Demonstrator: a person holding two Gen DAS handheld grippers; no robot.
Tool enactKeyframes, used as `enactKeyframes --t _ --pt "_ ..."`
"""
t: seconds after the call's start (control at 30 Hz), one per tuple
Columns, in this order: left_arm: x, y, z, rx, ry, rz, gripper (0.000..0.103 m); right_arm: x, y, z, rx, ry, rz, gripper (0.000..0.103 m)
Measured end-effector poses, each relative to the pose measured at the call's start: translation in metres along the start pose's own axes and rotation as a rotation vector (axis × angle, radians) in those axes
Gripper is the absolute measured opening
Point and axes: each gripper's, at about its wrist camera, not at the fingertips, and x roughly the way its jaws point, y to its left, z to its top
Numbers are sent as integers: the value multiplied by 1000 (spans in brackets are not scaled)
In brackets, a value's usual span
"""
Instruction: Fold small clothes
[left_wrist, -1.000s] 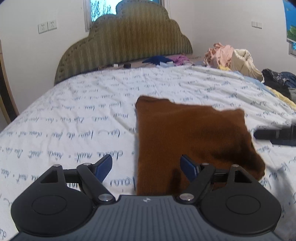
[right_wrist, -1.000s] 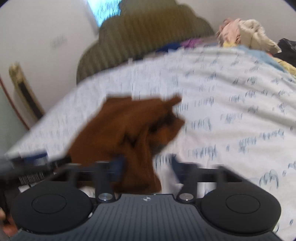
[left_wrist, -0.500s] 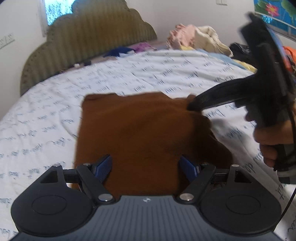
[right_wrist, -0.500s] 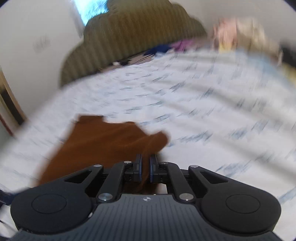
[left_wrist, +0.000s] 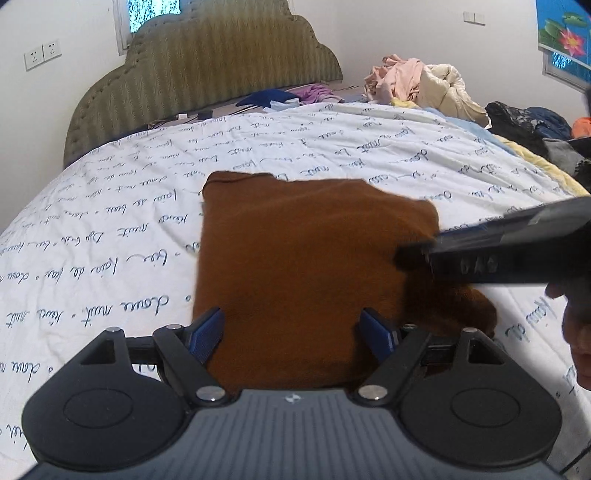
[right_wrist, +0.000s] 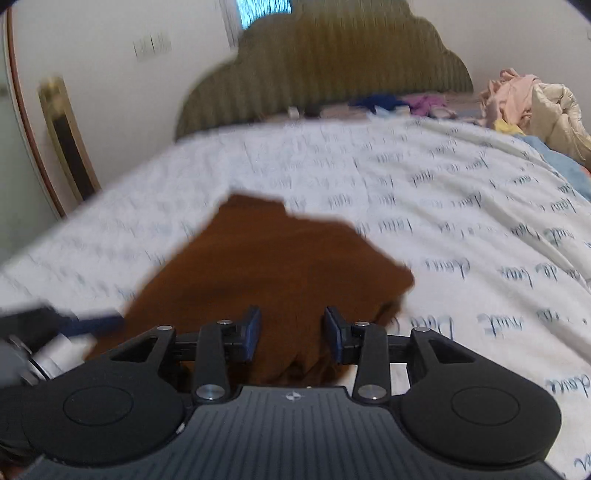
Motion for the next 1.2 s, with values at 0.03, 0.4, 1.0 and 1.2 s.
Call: enactKeyframes --t 0.03,0.4,1.0,1.2 --pt "-1 0 -2 1 1 2 81 4 -4 -3 23 14 -5 45" --pt "-3 9 -12 -38 -8 32 82 -33 22 -20 16 -93 40 45" --pt "-6 21 -30 -88 -7 40 87 -35 22 -50 64 -42 -22 50" --pt "-9 27 -35 -119 -17 21 87 -31 30 -59 14 -24 -61 71"
